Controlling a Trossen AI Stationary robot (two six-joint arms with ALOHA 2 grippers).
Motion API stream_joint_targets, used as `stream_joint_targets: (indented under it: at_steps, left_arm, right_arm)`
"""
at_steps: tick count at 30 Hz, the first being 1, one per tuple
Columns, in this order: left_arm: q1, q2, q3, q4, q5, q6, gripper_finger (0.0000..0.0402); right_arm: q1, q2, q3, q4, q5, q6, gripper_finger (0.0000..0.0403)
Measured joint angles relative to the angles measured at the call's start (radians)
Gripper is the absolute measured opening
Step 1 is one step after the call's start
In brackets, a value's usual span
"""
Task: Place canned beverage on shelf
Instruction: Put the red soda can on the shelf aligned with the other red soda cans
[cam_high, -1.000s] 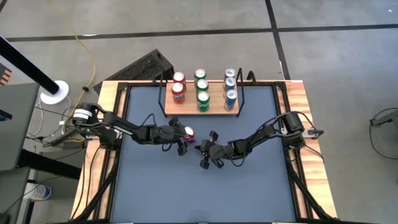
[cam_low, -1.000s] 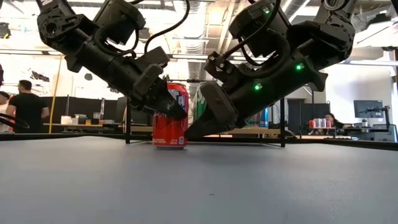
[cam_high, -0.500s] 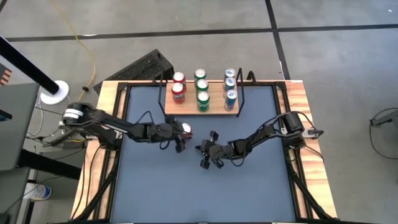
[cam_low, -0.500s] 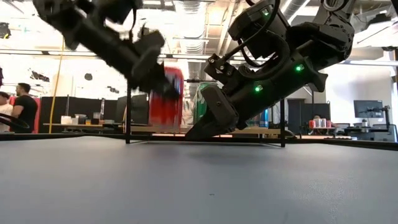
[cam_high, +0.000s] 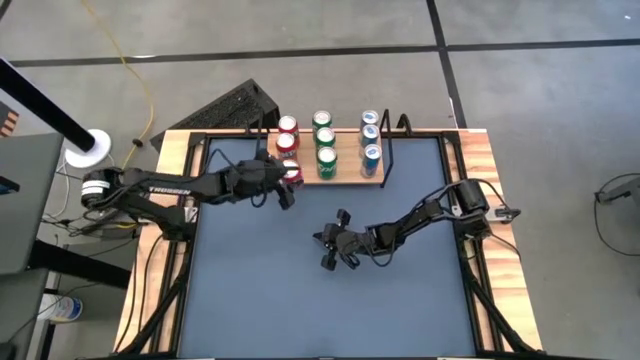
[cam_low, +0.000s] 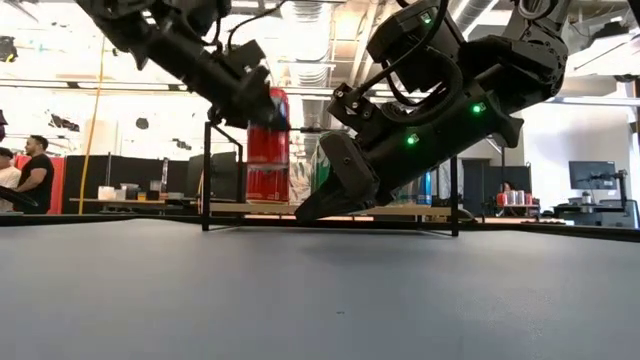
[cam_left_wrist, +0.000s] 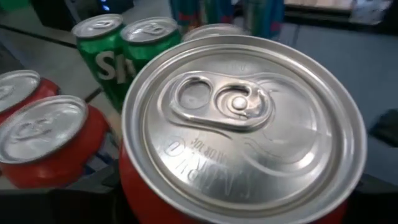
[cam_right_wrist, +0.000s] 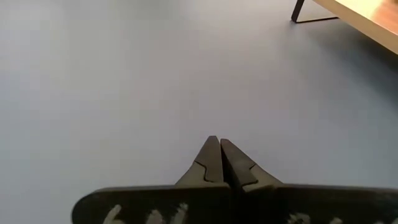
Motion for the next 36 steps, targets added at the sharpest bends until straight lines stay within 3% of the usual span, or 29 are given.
stream_joint_targets:
  at_steps: [11,17,25,36]
  left_arm:
    - [0.022,0.098,0.002,0.053,-0.04,-0.008,0.0279]
    - [0.015,0.13,-0.002,0.061,0.027,-0.038,0.0279]
    - [0.008,0.126,0.052,-0.048,-0.027,-0.115,0.0279]
    - [-0.005,0.123,0.058,-0.079,-0.189,-0.202,0.0279]
  right_arm:
    - [-0.001,0.0,0.0,0.003,-0.001,0.0,0.0]
    - [-0.001,0.0,0.0,0.005,-0.001,0.0,0.0]
    - [-0.004,0.0,0.0,-0.006,-0.002,0.0,0.0]
    - [-0.022,0.0,0.0,-0.009,-0.011,-0.001,0.0]
